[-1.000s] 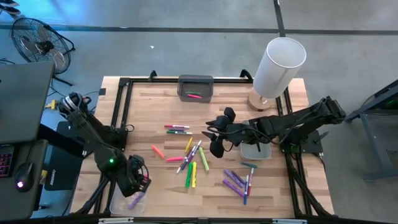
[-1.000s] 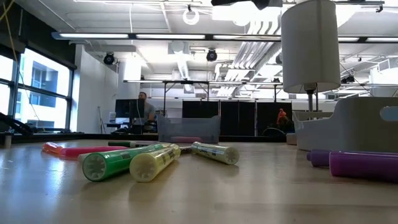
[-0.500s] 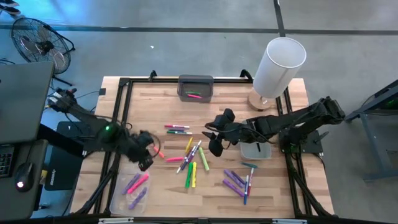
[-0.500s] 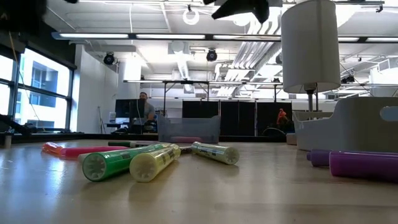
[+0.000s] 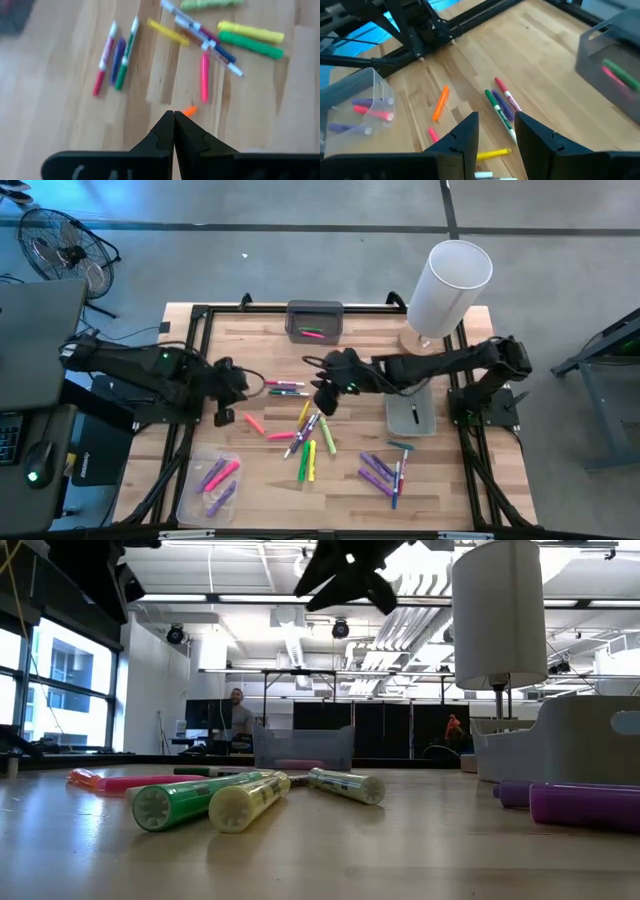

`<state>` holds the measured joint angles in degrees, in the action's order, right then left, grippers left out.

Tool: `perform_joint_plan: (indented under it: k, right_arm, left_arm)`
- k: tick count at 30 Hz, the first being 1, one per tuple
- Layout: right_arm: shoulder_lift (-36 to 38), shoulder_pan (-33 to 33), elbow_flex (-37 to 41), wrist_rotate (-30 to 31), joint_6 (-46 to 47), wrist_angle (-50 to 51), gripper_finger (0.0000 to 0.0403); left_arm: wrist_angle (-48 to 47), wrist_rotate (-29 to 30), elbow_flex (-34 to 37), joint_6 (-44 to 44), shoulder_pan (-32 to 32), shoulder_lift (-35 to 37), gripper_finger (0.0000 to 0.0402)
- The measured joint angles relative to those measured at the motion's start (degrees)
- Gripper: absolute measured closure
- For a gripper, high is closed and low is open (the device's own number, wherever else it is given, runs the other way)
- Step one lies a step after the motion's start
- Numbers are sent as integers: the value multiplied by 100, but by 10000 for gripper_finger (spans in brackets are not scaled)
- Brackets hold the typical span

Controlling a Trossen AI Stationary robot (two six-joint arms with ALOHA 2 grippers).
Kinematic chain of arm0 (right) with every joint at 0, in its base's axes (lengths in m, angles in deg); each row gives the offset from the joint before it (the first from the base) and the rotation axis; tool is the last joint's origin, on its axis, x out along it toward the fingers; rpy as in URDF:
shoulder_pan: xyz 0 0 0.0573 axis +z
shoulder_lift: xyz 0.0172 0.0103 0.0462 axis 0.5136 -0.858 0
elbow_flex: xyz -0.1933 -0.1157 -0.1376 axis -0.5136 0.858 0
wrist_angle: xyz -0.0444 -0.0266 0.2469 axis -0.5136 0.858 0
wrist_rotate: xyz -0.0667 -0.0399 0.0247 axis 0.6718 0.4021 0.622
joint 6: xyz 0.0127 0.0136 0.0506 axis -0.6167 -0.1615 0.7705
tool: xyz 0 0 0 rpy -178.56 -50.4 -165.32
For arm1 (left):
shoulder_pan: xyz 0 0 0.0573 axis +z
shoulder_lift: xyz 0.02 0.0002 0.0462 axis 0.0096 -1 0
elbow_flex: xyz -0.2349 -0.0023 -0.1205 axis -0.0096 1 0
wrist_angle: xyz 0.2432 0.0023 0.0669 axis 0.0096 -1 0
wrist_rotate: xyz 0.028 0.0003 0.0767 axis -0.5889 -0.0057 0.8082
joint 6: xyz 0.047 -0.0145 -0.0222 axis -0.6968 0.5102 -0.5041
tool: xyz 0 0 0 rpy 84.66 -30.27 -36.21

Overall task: Pick & Place Markers
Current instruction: Put the green marker pen into the gray bin

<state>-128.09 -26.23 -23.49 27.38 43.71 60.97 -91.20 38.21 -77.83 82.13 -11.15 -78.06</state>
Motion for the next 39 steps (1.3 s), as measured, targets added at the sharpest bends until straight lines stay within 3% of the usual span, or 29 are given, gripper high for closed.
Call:
perform_joint_plan:
  k: [6, 13, 19, 25, 39]
  right_arm:
    - [-983, -277, -1397, -440, -595, 1322, 288]
    - [-2468, -626, -3426, -971, -1538, 3069, 266]
    - [-3602, -735, -4453, -1154, -2596, 3703, 224]
    - [-4165, -743, -4643, -1190, -3143, 3743, 209]
    - [-4650, -794, -4654, -1454, -3152, 3657, 241]
  left_arm:
    - [465, -592, 630, -717, 836, 1026, 401]
    - [539, -631, 843, -907, 1539, 2129, 401]
    - [525, -622, 849, -897, 1825, 2498, 401]
    - [679, -596, 850, -772, 1811, 2498, 401]
    - [1065, -449, 850, -584, 1811, 2490, 401]
